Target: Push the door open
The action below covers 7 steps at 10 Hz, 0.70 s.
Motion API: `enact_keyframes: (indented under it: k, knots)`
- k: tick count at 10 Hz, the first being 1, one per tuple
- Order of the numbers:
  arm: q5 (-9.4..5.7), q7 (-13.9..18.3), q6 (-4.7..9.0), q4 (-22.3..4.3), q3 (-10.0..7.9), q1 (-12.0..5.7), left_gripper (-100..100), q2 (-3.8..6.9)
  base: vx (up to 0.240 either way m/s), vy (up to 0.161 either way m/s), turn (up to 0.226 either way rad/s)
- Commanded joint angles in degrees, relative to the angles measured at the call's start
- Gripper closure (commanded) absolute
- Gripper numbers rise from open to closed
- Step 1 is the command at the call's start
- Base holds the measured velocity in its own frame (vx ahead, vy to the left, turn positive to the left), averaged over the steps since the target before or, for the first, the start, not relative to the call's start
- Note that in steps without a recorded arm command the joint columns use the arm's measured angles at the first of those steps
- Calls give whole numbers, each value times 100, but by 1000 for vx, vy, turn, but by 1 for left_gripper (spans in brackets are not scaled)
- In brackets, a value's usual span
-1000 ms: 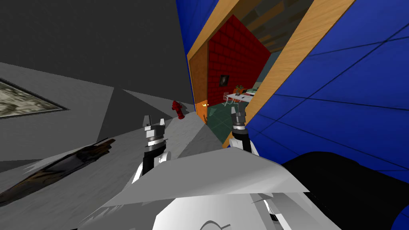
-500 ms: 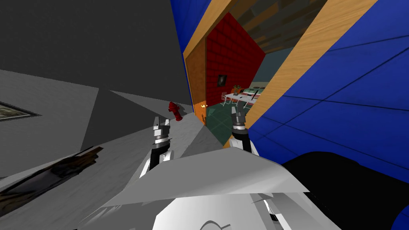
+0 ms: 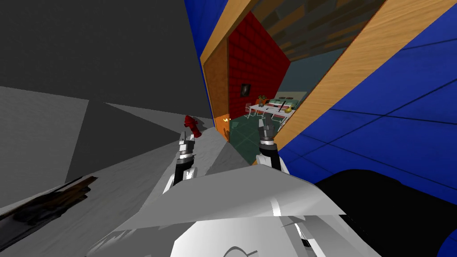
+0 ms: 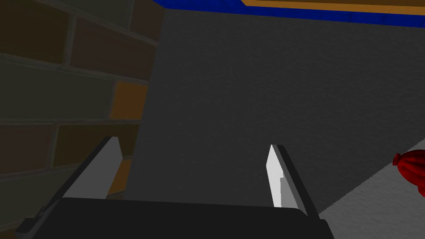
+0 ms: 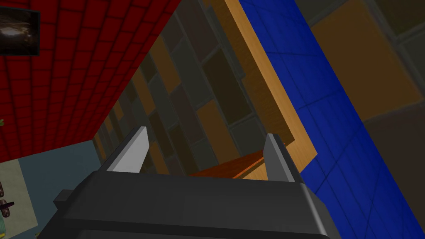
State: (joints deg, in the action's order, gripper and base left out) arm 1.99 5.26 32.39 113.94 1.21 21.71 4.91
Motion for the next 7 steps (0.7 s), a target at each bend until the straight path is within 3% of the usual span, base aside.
enact_keyframes:
  k: [1,7]
  knots:
    - [13,39,62,-226,82,-86,-100,33,124,44,-78]
    - [52,168,226,-937,340,-369,-100,137,125,37,-88]
